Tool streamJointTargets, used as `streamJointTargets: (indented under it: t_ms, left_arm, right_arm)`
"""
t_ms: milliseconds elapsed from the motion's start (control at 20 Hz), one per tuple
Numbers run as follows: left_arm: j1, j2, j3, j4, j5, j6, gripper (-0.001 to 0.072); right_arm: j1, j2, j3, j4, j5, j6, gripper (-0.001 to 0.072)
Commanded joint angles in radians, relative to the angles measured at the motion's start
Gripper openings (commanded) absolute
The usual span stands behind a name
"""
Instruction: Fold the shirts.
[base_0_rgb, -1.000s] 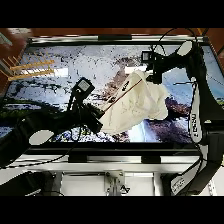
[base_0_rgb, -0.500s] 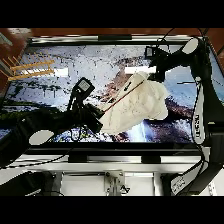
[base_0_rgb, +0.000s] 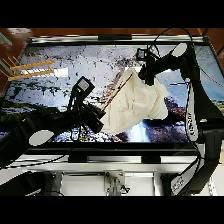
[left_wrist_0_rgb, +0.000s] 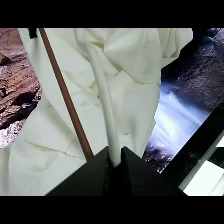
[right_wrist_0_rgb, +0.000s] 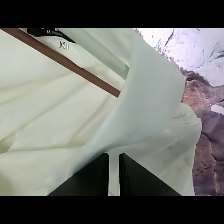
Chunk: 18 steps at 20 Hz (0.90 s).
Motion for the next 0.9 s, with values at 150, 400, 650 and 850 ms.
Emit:
streamJointTargets:
  t_ms: [150, 400, 650, 850]
  left_arm:
    - [0.001, 0.000, 0.000, 0.004, 0.023, 0.002, 0.0050]
    - [0.001, 0.000, 0.000, 0.004, 0.034, 0.001, 0.0049]
    - [0.001, 0.000, 0.000, 0.004, 0.038, 0.001, 0.0050]
    - [0.001, 0.000, 0.000, 0.003, 0.067, -0.003, 0.0049]
  right_arm:
    - [-0.043, 0.043, 0.001, 0.017, -0.006, 0.027, 0.0459]
    - [-0.123, 0.130, 0.001, 0.009, -0.002, 0.097, 0.0460]
    - [-0.205, 0.144, 0.000, 0.010, -0.032, 0.322, 0.0679]
    - [-0.237, 0.056, 0.000, 0.085, -0.083, 0.344, 0.0679]
